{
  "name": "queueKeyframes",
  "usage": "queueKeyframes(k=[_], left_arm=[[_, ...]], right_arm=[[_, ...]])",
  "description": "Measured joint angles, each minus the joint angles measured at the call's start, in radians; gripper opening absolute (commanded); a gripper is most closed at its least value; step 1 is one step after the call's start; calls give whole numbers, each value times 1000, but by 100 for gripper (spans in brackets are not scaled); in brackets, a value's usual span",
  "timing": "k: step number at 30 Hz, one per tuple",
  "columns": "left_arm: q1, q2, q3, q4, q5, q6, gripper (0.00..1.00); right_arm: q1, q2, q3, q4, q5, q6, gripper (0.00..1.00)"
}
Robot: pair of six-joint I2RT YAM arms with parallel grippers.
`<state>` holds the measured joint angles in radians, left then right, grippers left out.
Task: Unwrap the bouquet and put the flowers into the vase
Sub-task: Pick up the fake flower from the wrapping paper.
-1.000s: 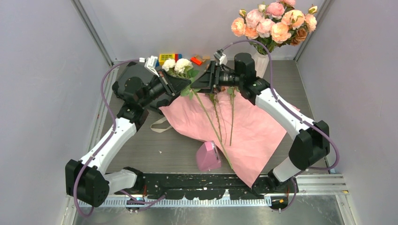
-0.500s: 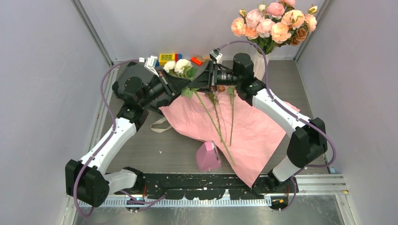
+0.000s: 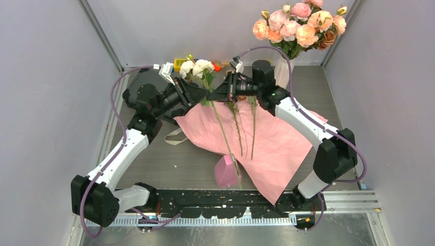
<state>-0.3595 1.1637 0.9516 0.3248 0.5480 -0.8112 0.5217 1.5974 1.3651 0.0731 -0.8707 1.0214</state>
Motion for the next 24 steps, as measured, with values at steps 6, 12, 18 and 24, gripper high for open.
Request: queueKeyframes(k=[6, 12, 18, 24], left_arm=[[1, -24, 19, -165, 5, 81, 87], [17, -68, 92, -448, -15, 267, 97], [133, -90, 106, -686, -106, 406, 98], [176, -80, 106, -824, -274, 509, 98]], right_arm=[[0, -49, 25, -238, 140, -209, 0], [0, -206, 97, -422, 397, -471, 0], [0, -364, 123, -442, 696, -695, 0], [0, -401, 83, -279, 952, -911, 0]])
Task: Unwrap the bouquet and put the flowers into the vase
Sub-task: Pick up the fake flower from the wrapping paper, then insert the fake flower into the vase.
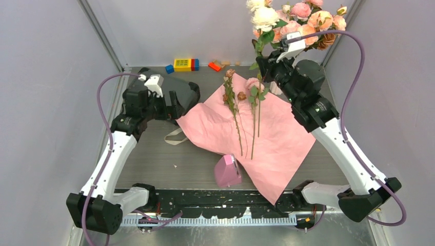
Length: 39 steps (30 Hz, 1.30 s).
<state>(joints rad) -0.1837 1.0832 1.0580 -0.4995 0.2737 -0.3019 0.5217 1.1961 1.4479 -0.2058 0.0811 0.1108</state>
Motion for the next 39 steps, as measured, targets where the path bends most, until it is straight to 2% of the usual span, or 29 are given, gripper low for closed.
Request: queueKeyframes(k=[8, 11, 18, 23, 32, 39], left_arm=[[0, -1, -1, -72, -171, 95, 98], [0, -1, -2, -83, -192, 107, 97], [0, 4, -2, -99, -229, 132, 97], [0, 23, -2, -106, -248, 146, 97], [0, 36, -2, -109, -255, 154, 97], [0, 37, -2, -111, -278, 158, 97]], right_arm=[[-1, 106, -109, 424, 221, -359, 0], [-18, 206, -99, 575, 251, -468, 0], [-84, 397, -34, 809, 249, -604, 0], [-114, 453, 37, 924, 238, -662, 0], [-136, 460, 122, 1069, 200, -684, 0], [-139, 464, 123, 1089, 179, -684, 0]])
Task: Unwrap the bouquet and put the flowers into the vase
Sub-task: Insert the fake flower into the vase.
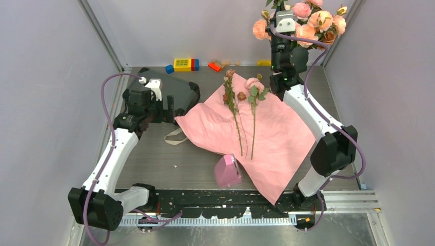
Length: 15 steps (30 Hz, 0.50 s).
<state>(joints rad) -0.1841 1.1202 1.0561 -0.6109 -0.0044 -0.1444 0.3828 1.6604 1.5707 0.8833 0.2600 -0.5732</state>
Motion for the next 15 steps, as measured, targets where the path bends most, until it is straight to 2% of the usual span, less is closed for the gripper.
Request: queueKeyframes(k=[8, 15], left_arm=[[0, 0, 0, 0, -3, 0, 97], [0, 0, 0, 0, -3, 0, 97]], right_arm=[[0, -9, -11, -8, -23, 18, 0], [0, -79, -52, -43, -39, 53, 0]])
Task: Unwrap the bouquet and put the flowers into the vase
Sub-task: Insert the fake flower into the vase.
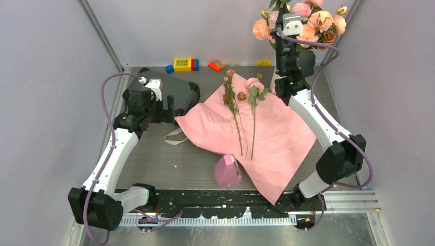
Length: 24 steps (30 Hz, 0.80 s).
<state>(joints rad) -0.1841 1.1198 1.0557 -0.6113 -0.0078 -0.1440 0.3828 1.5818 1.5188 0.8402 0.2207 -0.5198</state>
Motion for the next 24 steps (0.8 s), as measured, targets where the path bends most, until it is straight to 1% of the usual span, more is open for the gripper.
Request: queueKeyframes(k=[9, 15, 24], left_arm=[[0, 0, -2, 0, 0, 0, 97], [0, 0, -6, 0, 0, 0, 97], [0, -2, -8, 0, -13, 5, 97]], right_arm=[[0, -73, -14, 0, -15, 20, 0], [0, -68, -29, 13, -16, 1, 0], [0, -17, -29, 43, -14, -23, 0]])
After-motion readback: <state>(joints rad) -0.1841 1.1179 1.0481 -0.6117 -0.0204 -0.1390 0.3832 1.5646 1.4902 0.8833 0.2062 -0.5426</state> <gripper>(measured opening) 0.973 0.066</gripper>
